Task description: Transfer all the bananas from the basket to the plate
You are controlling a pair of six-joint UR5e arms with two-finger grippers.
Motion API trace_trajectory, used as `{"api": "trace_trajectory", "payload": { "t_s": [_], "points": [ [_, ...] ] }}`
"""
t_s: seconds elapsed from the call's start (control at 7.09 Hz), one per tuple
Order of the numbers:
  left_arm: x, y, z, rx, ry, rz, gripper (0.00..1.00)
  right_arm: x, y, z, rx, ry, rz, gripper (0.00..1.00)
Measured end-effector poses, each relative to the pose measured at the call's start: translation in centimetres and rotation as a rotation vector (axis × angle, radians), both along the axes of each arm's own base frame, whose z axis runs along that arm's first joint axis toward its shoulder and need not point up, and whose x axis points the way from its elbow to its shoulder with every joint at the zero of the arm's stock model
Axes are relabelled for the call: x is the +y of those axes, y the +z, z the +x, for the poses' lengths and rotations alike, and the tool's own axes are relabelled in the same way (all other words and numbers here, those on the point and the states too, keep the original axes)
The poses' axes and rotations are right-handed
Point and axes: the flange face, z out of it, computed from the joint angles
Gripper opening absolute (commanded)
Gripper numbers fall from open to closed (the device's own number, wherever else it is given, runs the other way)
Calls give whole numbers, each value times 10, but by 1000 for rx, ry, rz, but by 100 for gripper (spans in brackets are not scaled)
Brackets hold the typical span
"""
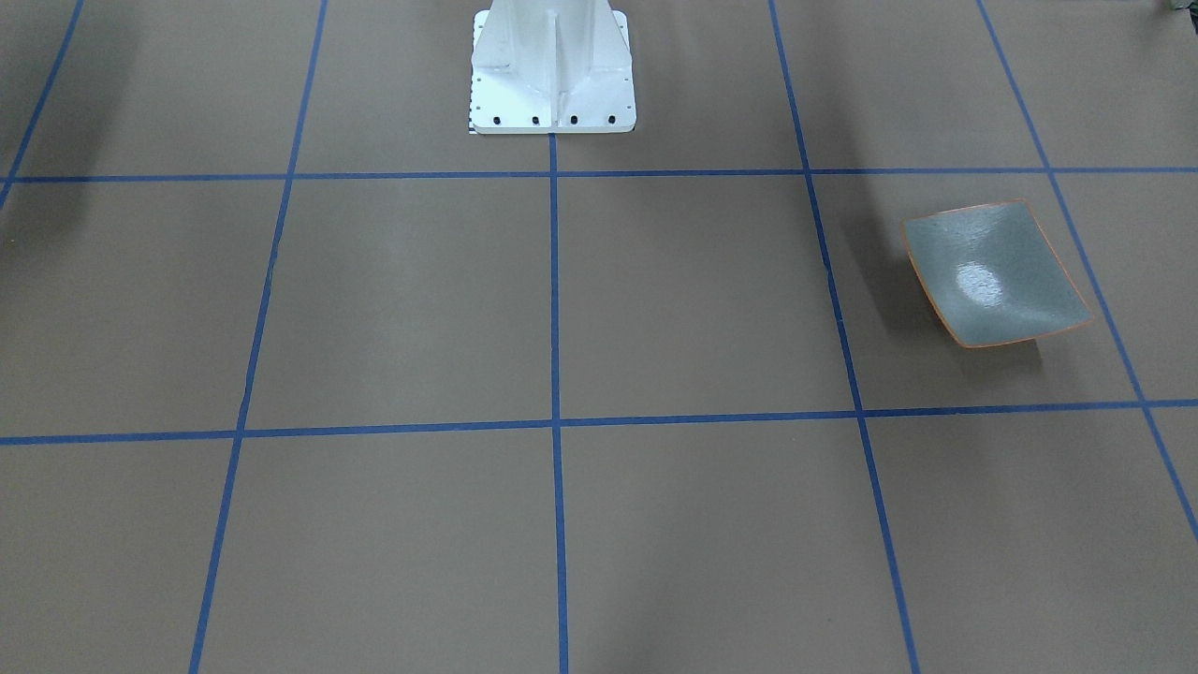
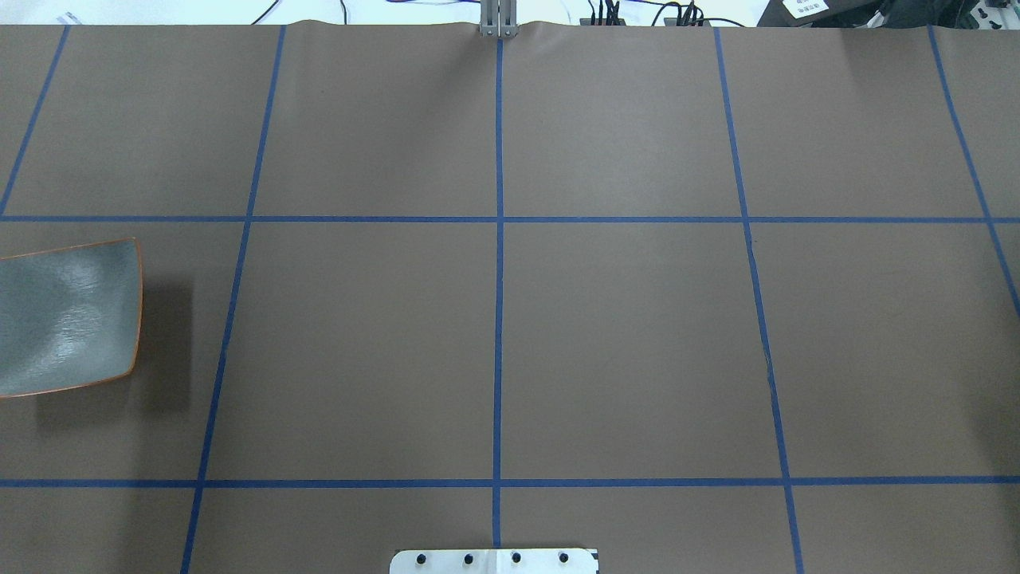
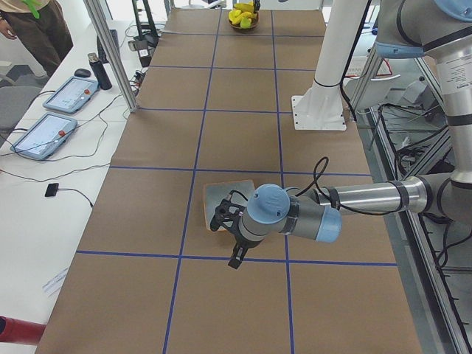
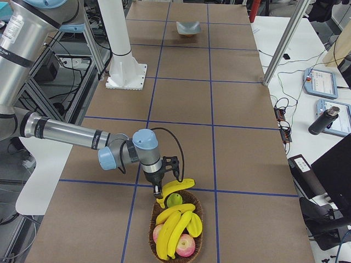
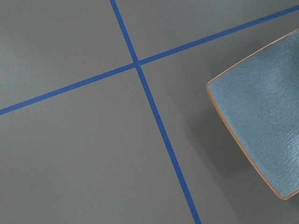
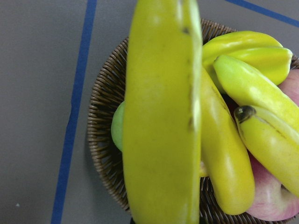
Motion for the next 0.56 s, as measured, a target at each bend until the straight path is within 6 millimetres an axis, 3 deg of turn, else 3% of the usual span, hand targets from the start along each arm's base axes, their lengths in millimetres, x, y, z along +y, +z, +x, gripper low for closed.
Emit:
{"api": "trace_trajectory", "payload": {
  "t_s": [0.28,0.56],
  "points": [
    [-28,-36,-3,-9,-3,87,100,-19,-39,9,-41,-15,106,0],
    [-71,-82,-7,-12,-15,182,100,-59,-92,4,-124,-32,231,0]
  ]
}}
